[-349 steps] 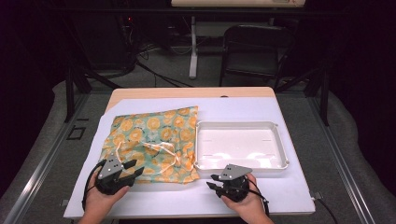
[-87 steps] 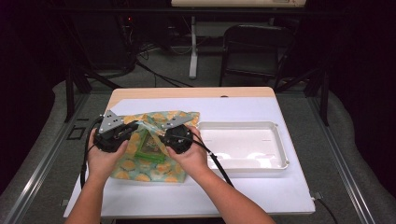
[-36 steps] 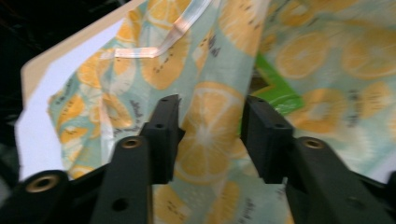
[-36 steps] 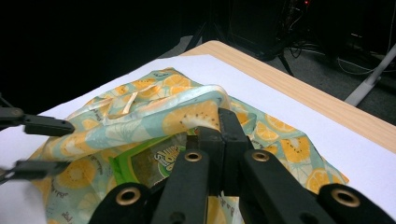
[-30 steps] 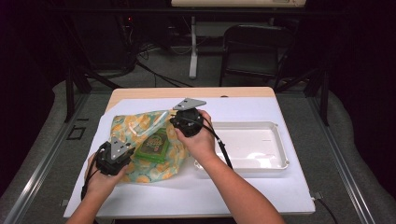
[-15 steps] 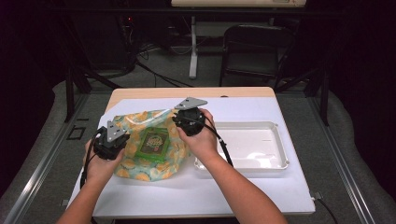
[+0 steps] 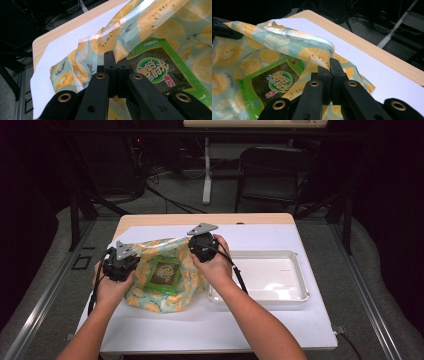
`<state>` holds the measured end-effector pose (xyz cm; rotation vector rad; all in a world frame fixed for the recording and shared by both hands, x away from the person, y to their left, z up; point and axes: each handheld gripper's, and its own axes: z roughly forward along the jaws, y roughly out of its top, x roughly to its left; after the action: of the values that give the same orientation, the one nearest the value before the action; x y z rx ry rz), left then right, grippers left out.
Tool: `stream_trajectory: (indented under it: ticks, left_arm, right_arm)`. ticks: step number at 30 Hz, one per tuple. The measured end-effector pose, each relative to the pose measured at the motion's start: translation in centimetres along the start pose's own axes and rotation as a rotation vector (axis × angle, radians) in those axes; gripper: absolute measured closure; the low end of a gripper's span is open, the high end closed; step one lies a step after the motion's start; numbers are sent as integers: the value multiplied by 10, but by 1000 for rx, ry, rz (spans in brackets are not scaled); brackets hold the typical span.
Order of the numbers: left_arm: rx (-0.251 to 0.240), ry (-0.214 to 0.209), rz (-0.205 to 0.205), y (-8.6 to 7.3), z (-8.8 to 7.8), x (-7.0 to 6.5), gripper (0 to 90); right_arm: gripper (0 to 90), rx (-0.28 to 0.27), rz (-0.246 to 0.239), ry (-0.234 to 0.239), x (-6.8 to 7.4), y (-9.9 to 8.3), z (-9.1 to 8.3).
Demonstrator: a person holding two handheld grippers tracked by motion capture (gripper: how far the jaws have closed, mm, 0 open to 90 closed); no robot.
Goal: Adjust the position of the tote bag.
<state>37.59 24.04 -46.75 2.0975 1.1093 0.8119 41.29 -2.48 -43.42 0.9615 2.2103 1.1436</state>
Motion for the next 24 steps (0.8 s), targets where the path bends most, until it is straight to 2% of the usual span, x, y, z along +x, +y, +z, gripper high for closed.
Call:
stream_trajectory:
  ticks: [5, 9, 18, 24]
  left_arm:
    - [9, 0, -3, 1, 9, 0, 900]
    - [38, -4, -8, 0, 20, 1, 900]
    - [64, -12, -46, -1, 32, 7, 900]
    - [65, -19, -62, -2, 36, 7, 900]
  right_arm:
    - [881, 17, 9, -16, -5, 0, 6]
    - [866, 23, 48, -11, -8, -1, 12]
    - [848, 42, 49, -20, -7, -4, 23]
    - [781, 40, 57, -19, -6, -5, 23]
